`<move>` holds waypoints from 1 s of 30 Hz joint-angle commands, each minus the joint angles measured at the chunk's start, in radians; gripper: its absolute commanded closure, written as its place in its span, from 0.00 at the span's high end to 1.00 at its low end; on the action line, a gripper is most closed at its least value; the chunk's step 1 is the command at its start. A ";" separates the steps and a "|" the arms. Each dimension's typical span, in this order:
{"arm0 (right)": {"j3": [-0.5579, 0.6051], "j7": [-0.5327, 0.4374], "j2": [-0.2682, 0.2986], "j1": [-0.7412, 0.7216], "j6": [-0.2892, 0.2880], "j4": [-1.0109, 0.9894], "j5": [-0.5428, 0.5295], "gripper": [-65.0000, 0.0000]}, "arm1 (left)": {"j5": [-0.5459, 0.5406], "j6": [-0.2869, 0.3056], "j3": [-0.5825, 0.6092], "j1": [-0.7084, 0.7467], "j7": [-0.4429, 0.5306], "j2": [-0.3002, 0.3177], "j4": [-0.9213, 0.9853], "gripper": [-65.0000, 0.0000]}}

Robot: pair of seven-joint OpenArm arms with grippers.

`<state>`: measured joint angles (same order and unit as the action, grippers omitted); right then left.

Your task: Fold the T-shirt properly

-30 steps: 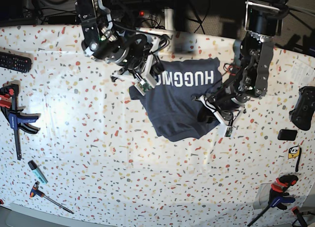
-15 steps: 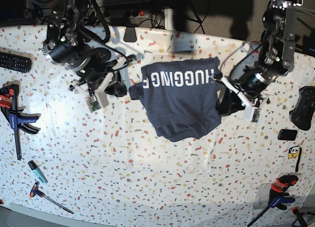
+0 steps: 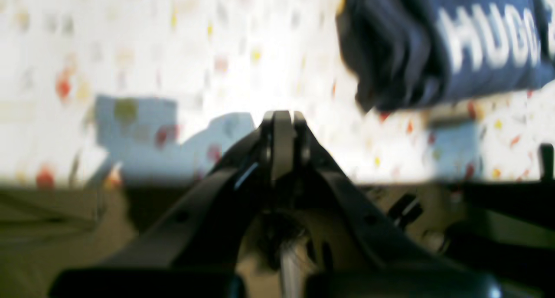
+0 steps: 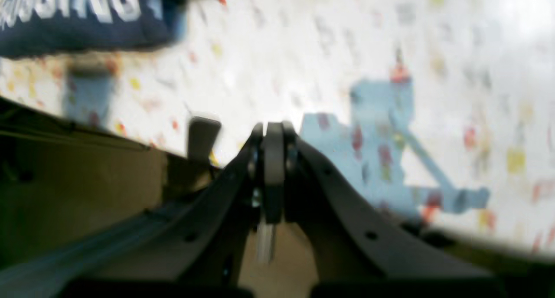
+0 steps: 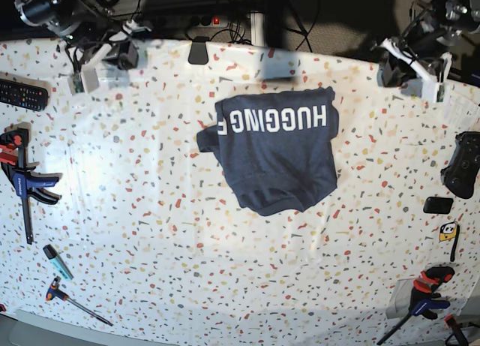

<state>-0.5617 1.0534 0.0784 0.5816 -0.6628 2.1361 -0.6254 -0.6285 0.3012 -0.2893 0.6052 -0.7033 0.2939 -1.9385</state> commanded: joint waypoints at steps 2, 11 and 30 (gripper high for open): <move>-0.034 -0.013 -0.015 0.064 -0.008 0.021 -0.041 0.00 | -0.008 0.005 -0.021 0.070 0.019 0.003 -0.034 0.00; -0.080 -0.016 -0.118 0.273 -0.035 0.018 -0.021 0.00 | 0.100 0.005 -0.024 0.294 0.053 0.003 -0.033 0.00; -0.047 -0.223 0.089 0.161 -0.035 -0.845 0.155 0.00 | 0.241 0.005 -0.024 0.340 0.267 -0.093 0.429 0.00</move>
<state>-0.6048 0.8330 0.1619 0.7296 -0.6899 1.2728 -0.4652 -0.3794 0.3035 -0.3077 0.9268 -0.4442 0.1944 -1.4960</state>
